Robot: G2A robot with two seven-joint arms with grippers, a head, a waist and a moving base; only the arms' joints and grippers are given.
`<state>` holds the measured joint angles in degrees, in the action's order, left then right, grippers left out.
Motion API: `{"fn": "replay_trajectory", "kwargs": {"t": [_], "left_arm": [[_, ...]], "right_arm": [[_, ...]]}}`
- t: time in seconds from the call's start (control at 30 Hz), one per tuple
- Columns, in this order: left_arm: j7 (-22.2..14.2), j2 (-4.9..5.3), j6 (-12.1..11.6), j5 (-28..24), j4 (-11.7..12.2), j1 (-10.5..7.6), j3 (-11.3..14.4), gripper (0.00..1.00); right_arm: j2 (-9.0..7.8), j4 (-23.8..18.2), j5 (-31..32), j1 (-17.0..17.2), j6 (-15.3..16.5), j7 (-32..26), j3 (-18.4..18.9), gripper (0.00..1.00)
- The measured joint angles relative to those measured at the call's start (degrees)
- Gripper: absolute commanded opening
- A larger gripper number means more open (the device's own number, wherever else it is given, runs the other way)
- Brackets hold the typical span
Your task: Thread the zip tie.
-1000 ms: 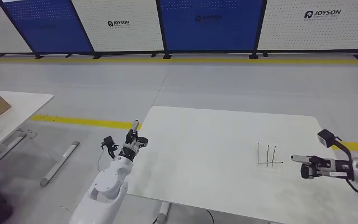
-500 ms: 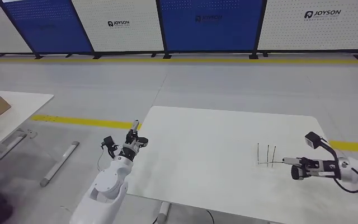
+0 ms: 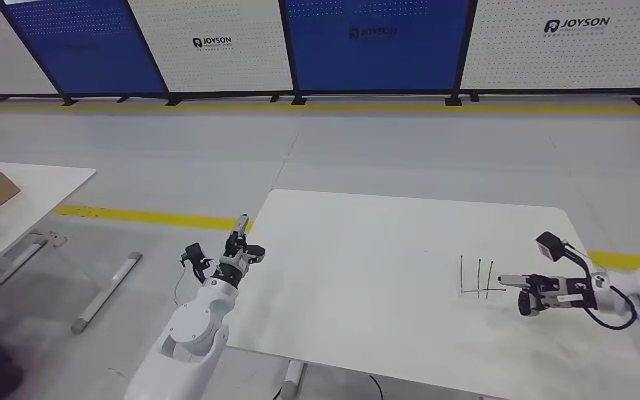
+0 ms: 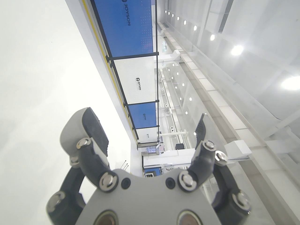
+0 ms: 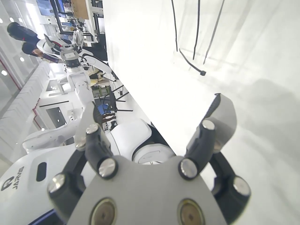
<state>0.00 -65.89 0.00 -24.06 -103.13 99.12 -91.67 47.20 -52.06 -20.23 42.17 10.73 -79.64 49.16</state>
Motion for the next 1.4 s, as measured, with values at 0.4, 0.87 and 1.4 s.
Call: {"fn": "replay_trajectory", "kwargs": {"t": [0.4,0.87,1.4], "left_arm": [[0.0,0.00,0.0,0.0,0.0,0.00,0.0,1.00],[0.0,0.00,0.0,0.0,0.0,0.00,0.0,1.00],[0.0,0.00,0.0,0.0,0.0,0.00,0.0,1.00]], "right_arm": [[1.96,-2.0,7.4,-1.4,-6.3,10.4,-3.5,1.00],[4.86,2.5,8.7,-4.5,-7.7,11.9,-6.5,1.00],[2.75,2.7,7.3,-0.9,-1.5,9.7,-1.3,0.51]]}}
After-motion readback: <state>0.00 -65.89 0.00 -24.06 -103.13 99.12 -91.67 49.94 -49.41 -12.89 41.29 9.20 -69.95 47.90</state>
